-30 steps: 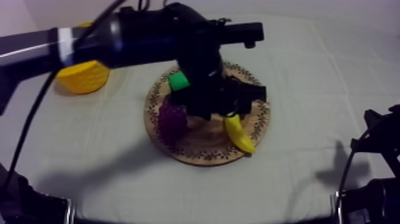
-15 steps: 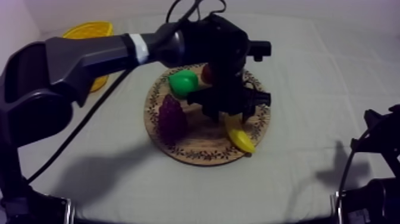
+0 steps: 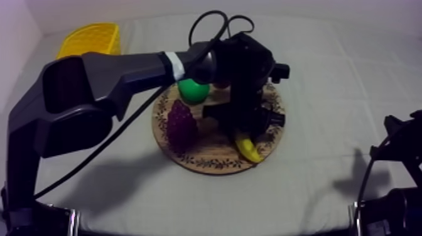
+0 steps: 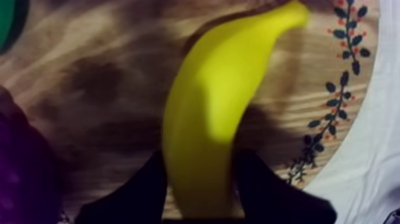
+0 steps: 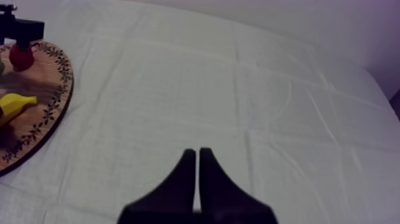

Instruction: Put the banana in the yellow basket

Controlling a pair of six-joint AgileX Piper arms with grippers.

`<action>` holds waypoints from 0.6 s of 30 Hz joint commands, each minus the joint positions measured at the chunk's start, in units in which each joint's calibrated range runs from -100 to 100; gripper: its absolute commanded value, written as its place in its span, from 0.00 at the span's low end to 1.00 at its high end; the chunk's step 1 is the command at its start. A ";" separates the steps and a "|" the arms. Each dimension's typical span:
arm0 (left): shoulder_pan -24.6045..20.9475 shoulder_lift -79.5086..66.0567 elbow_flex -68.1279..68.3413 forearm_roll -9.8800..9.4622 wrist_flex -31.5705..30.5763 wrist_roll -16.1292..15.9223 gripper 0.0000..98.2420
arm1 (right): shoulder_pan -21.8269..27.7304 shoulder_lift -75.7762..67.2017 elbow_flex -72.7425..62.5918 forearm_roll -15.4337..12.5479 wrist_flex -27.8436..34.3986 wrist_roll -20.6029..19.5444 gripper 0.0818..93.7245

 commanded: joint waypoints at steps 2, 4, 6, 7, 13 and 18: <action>0.25 0.36 -0.81 -0.44 0.31 -0.52 0.40 | -0.01 -0.02 0.02 0.01 0.01 -0.02 0.00; 0.48 0.48 -1.17 -1.07 0.58 -0.81 0.37 | -0.01 -0.02 0.02 0.01 0.01 -0.02 0.00; 0.77 0.03 -1.15 -1.99 0.93 -1.02 0.36 | 0.01 -0.02 0.02 0.01 0.01 -0.02 0.00; 0.94 -0.45 -1.09 -2.58 1.12 -1.08 0.35 | 0.00 -0.02 0.02 0.01 0.01 -0.02 0.00; 0.49 -7.60 1.00 -6.19 1.57 -1.39 0.34 | -0.01 -0.02 0.02 0.01 0.01 -0.02 0.00; -2.85 -17.17 5.23 -8.68 1.69 -1.48 0.34 | -0.01 -0.02 0.02 0.01 0.01 -0.02 0.00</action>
